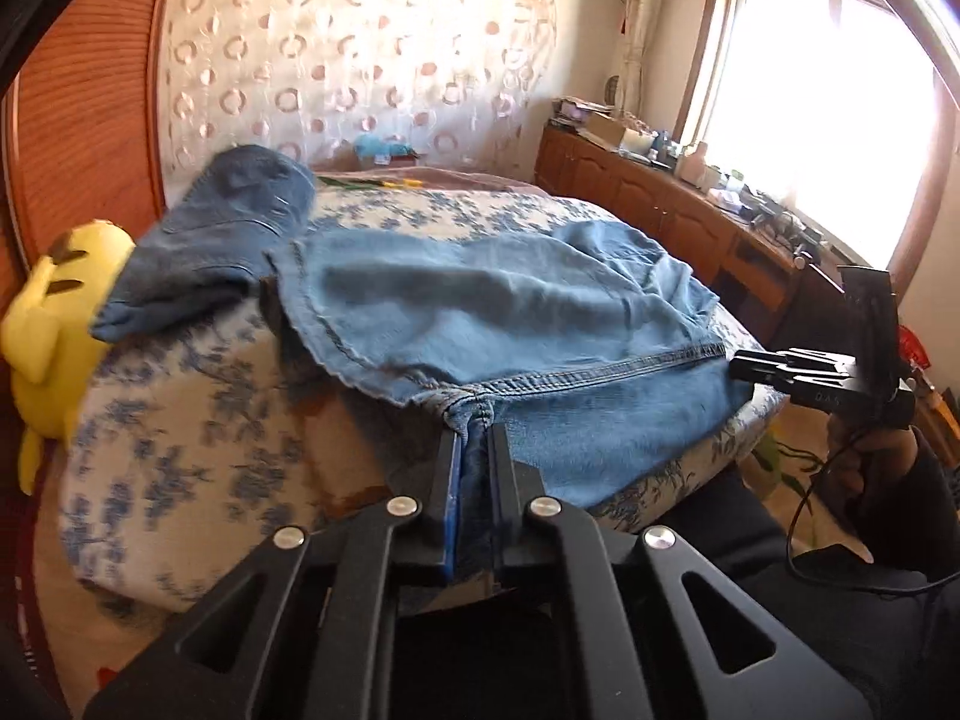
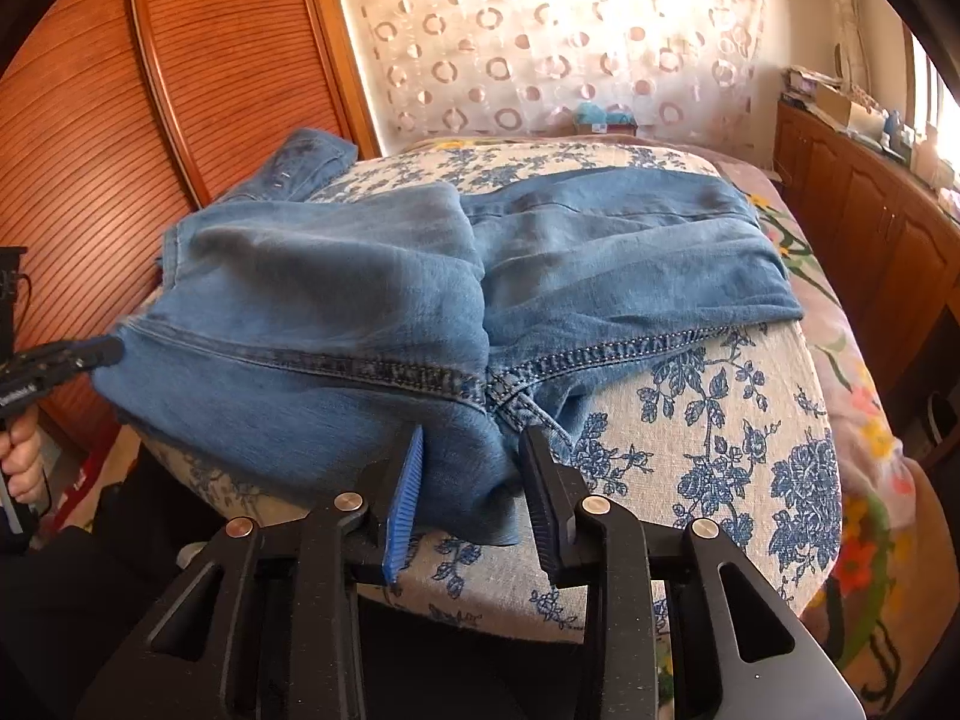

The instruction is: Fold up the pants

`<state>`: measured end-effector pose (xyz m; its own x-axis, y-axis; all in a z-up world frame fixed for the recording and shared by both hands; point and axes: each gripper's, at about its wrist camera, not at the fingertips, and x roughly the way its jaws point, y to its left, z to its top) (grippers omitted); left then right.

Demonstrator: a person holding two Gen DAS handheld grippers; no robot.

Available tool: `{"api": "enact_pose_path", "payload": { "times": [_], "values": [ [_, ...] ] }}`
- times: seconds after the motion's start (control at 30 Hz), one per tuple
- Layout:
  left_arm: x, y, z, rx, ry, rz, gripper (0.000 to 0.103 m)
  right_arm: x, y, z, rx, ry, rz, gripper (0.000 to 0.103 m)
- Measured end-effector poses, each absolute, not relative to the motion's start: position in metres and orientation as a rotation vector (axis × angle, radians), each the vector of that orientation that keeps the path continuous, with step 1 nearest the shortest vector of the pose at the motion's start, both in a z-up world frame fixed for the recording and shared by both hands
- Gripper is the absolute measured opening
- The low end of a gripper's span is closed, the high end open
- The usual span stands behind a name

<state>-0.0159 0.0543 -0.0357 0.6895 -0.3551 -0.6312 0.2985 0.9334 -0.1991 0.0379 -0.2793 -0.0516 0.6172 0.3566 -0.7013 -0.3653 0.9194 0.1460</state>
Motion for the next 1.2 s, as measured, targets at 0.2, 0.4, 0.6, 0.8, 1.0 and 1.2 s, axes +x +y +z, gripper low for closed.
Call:
{"api": "enact_pose_path", "payload": {
  "times": [0.2, 0.4, 0.6, 0.8, 1.0, 1.2],
  "values": [
    [-0.02, 0.062, -0.044, -0.077, 0.77, -0.358, 0.008, 0.034, -0.283, -0.037, -0.002, 0.768, 0.404, 0.032],
    [-0.01, 0.069, -0.047, -0.087, 0.769, -0.316, 0.038, 0.044, -0.276, -0.03, -0.026, 0.751, 0.399, 0.032],
    [0.012, 0.09, -0.034, -0.098, 0.727, -0.253, 0.058, 0.065, -0.256, -0.02, -0.079, 0.722, 0.415, 0.036],
    [0.048, 0.109, -0.037, -0.11, 0.705, -0.209, 0.065, 0.107, -0.24, -0.011, -0.113, 0.701, 0.431, 0.046],
    [0.085, 0.118, -0.054, -0.14, 0.731, -0.193, 0.065, 0.148, -0.219, -0.009, -0.173, 0.713, 0.44, 0.047],
    [0.102, 0.113, -0.065, -0.132, 0.755, -0.208, 0.065, 0.171, -0.2, -0.018, -0.22, 0.743, 0.464, 0.053]
  ]
}}
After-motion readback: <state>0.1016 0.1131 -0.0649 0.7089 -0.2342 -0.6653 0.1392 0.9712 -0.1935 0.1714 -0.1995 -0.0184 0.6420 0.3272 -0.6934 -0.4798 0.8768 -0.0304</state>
